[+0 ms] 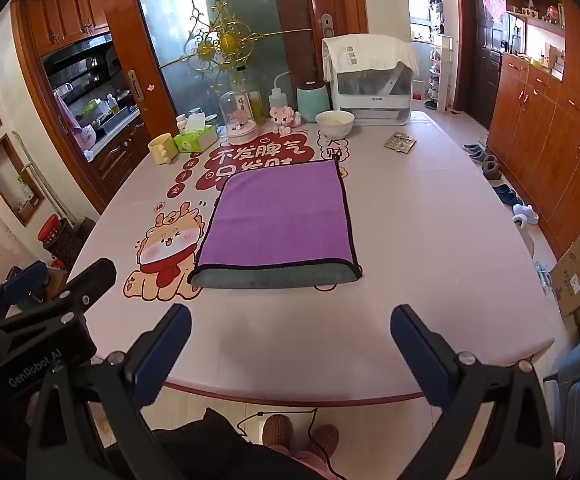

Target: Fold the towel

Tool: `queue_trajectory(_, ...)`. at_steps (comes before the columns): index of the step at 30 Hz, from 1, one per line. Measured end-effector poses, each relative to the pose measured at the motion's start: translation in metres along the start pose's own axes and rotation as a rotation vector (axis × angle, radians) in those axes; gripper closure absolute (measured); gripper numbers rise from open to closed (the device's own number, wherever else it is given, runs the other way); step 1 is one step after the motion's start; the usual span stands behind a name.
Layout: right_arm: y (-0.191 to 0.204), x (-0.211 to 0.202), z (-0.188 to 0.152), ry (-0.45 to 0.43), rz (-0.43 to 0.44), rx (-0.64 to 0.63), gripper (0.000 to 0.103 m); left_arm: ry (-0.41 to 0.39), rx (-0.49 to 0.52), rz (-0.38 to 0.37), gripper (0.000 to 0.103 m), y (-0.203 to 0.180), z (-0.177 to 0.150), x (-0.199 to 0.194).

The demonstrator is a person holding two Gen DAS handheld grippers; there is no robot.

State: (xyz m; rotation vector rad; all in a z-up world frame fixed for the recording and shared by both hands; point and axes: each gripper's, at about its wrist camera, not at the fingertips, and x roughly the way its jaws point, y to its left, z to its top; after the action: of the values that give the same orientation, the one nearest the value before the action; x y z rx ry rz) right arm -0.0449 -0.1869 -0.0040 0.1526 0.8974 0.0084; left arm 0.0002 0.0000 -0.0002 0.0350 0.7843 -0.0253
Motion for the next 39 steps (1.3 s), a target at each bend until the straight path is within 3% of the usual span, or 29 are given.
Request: queue_trajectory(39, 0.002, 0.002, 0.013, -0.017, -0.032, -0.004, 0.003, 0.004, -0.006, 0.026, 0.001, 0.012, 0.010, 0.009)
